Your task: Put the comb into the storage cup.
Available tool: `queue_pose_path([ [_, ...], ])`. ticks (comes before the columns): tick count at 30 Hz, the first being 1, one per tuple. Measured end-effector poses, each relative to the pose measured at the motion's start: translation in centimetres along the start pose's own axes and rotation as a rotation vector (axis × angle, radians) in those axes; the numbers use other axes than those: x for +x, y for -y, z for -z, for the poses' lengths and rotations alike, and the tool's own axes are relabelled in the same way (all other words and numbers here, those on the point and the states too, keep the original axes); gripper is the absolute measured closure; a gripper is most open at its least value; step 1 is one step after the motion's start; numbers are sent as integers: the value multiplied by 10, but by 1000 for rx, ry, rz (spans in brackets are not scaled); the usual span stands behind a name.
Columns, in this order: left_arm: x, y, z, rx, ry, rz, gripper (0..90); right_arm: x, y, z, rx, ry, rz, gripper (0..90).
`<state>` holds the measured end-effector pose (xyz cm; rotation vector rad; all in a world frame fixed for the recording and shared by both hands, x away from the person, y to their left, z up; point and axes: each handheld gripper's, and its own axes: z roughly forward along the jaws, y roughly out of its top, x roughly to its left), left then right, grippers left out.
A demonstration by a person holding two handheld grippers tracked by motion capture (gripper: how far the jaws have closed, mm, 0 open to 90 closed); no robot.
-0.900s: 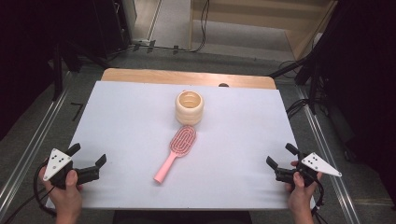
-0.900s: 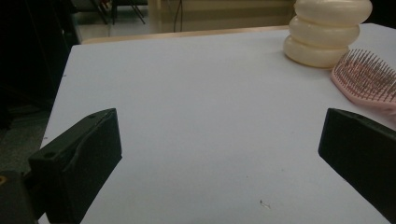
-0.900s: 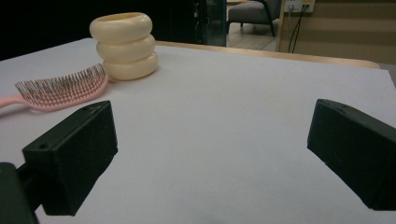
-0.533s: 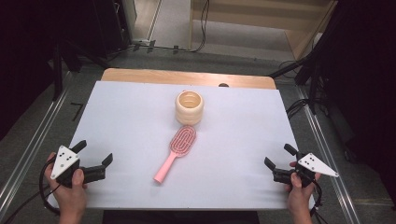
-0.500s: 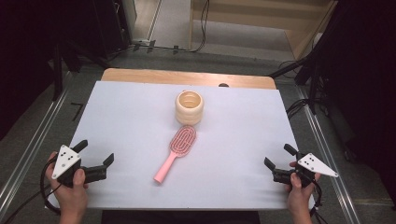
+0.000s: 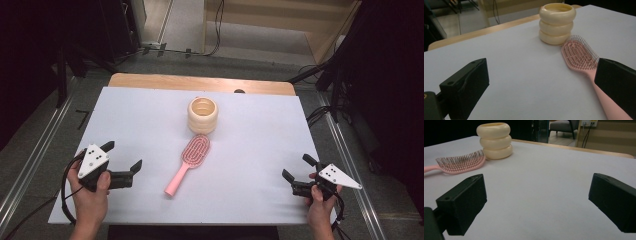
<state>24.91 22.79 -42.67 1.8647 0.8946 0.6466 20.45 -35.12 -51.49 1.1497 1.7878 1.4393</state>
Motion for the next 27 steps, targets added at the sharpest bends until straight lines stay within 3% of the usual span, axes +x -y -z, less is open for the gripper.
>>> queue_pose_path([
  [7,-10,-22,-18,54,66,-24,0,0,1,0,-2,-17,-6,1],
  [11,-18,-34,-24,77,60,-63,0,0,1,0,-1,-32,-5,1],
  [15,-24,-44,-29,90,82,-67,0,1,1,0,5,-30,1,1],
  [27,-49,-46,-53,158,103,-99,0,-1,2,-2,3,-36,-6,1],
])
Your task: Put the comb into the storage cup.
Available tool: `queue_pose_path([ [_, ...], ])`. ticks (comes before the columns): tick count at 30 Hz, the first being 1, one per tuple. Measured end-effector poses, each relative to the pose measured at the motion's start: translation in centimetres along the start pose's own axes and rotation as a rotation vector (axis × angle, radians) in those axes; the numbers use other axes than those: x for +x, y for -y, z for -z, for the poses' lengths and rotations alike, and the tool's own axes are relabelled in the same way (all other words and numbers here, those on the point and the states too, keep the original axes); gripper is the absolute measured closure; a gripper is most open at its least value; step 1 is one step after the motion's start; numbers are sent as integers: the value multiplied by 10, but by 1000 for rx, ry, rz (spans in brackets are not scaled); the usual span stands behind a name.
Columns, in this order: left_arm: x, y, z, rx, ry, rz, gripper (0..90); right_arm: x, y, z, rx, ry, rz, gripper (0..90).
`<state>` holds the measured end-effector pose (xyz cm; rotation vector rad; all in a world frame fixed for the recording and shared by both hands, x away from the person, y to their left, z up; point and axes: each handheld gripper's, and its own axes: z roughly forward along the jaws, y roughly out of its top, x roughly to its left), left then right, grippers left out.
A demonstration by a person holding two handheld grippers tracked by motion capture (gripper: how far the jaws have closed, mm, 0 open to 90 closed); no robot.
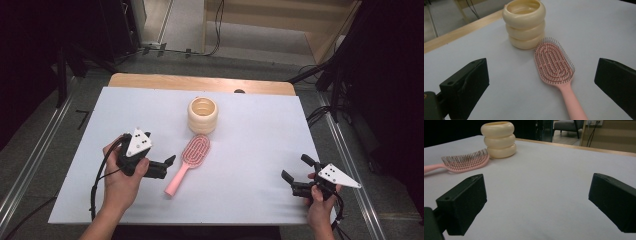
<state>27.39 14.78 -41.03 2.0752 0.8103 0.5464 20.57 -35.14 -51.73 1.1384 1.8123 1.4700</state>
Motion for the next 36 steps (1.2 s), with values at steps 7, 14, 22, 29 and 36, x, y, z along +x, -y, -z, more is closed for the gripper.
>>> queue_pose_path([
  [7,-10,-1,-17,63,19,34,0,2,0,-1,12,-14,18,1],
  [14,-23,3,-32,109,49,38,0,2,0,-1,14,-22,17,1],
  [22,-24,1,-42,165,52,37,17,4,-1,-3,33,-18,36,1],
  [29,-27,3,-49,228,65,39,63,3,-1,-3,26,-15,32,1],
  [36,-27,10,-60,295,84,70,71,4,-1,-4,32,-15,33,1],
])
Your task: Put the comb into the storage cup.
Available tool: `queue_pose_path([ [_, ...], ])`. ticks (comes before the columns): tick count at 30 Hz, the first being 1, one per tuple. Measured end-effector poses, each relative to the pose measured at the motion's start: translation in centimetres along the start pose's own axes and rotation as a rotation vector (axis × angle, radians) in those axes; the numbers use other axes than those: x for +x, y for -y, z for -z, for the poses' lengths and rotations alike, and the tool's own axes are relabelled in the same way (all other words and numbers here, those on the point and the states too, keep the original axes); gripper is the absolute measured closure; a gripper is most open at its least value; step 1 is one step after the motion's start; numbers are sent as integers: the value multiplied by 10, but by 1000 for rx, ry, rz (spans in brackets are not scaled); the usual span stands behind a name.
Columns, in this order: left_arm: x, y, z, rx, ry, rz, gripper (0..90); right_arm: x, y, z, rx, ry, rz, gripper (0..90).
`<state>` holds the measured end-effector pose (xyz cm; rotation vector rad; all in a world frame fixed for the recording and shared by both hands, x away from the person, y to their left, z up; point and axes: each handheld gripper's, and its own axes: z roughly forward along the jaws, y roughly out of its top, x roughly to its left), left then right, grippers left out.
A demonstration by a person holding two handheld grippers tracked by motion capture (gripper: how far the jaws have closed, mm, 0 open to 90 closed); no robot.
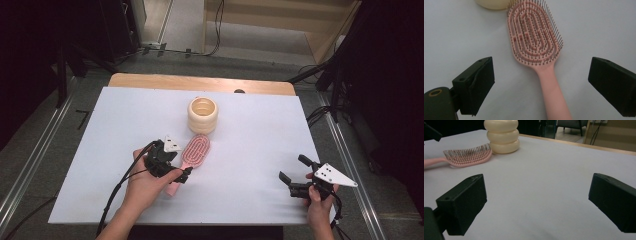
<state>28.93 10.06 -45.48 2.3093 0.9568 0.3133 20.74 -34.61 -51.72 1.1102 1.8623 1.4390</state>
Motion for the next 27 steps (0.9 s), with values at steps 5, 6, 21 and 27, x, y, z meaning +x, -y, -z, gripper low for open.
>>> queue_pose_path([
  [5,-1,2,-7,58,-18,18,146,0,0,0,0,3,-4,1],
  [6,-1,3,-9,64,-24,28,156,0,0,0,1,2,-4,1],
  [21,-2,6,-22,158,-24,57,373,0,0,-1,4,11,-3,1],
  [27,-6,4,-30,183,-15,65,453,0,0,-1,7,13,-4,1],
])
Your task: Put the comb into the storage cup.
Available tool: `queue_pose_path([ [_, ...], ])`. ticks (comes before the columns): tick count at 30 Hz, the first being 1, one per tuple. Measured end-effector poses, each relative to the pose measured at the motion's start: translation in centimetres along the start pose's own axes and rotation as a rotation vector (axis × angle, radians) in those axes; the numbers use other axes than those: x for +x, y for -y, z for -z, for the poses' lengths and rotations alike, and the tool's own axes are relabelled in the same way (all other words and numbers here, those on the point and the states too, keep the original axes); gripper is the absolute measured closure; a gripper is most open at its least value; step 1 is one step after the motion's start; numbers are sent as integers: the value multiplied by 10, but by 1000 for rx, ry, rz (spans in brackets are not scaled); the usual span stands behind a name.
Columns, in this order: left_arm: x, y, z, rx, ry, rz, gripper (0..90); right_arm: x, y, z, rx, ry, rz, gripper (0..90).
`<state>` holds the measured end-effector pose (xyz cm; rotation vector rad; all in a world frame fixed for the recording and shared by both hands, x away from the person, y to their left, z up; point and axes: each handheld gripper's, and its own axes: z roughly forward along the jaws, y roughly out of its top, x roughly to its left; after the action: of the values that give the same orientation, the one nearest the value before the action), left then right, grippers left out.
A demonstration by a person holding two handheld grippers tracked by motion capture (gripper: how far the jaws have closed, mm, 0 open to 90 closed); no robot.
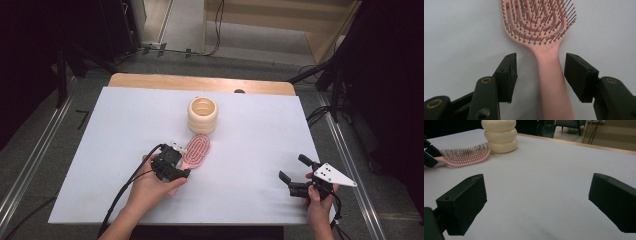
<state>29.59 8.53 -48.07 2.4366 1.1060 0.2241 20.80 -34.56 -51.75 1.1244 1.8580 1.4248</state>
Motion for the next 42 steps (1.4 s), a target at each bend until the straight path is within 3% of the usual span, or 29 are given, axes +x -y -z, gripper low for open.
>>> queue_pose_path([
  [5,-4,-1,-4,8,-33,-16,475,0,0,0,-2,4,-1,1],
  [9,-9,-1,-5,12,-63,-55,504,0,0,0,0,4,-1,1],
  [11,-12,0,-5,8,-59,-78,572,0,0,0,1,5,2,1],
  [15,-9,-1,-4,14,-26,-66,624,0,0,-1,1,8,2,1],
  [19,-7,-3,-5,28,-25,-73,640,1,0,-1,5,14,4,1],
  [21,-6,-4,-5,33,-25,-55,652,1,0,-1,5,15,2,1],
  [26,-1,-4,-4,33,-2,-69,698,1,0,-1,8,18,3,1],
  [31,0,-1,-3,14,10,-87,701,2,0,-1,10,20,3,1],
  [37,9,3,-1,-18,73,-69,703,2,0,0,12,22,2,1],
  [42,9,7,2,-38,99,-84,703,3,-1,0,17,25,10,1],
])
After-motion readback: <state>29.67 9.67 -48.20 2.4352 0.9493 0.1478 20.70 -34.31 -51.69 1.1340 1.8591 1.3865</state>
